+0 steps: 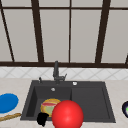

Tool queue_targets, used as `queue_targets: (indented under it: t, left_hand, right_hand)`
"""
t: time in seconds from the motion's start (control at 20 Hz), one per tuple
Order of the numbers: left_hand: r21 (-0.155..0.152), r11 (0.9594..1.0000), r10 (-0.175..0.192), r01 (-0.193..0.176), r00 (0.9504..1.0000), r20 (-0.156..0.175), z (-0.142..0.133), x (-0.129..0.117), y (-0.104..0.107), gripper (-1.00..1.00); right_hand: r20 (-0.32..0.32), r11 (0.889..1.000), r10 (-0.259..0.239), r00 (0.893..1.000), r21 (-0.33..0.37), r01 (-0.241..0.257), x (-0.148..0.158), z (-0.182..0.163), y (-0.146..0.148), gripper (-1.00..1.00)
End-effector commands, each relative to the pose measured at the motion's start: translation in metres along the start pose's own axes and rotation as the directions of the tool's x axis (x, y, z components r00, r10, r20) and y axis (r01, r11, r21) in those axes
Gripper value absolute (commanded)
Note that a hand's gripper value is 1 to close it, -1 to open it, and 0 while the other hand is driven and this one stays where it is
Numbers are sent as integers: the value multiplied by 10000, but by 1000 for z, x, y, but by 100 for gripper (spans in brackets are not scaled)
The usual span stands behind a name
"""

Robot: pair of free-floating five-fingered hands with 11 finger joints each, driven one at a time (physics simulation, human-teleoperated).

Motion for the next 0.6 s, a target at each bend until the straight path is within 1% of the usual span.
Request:
queue_targets:
  t: [0.0,0.15,0.25,0.35,0.55]
  left_hand:
    - [0,10000,0,0,10000,0,0,0,0,0]
    - [0,10000,0,0,10000,0,0,0,0,0]
    - [0,10000,0,0,10000,0,0,0,0,0]
    - [0,10000,0,0,10000,0,0,0,0,0]
    - [0,10000,0,0,10000,0,0,0,0,0]
  right_hand:
    - [159,9993,-248,9996,287,244,-23,-11,-6,-100]
    - [114,9984,-47,9999,568,40,-32,-32,-3,-100]
    - [172,9984,-44,9998,562,35,-38,-51,2,-100]
    - [255,9985,187,9995,512,-199,-37,-67,2,-100]
    - [306,9985,434,9986,322,-444,-36,-104,3,-100]
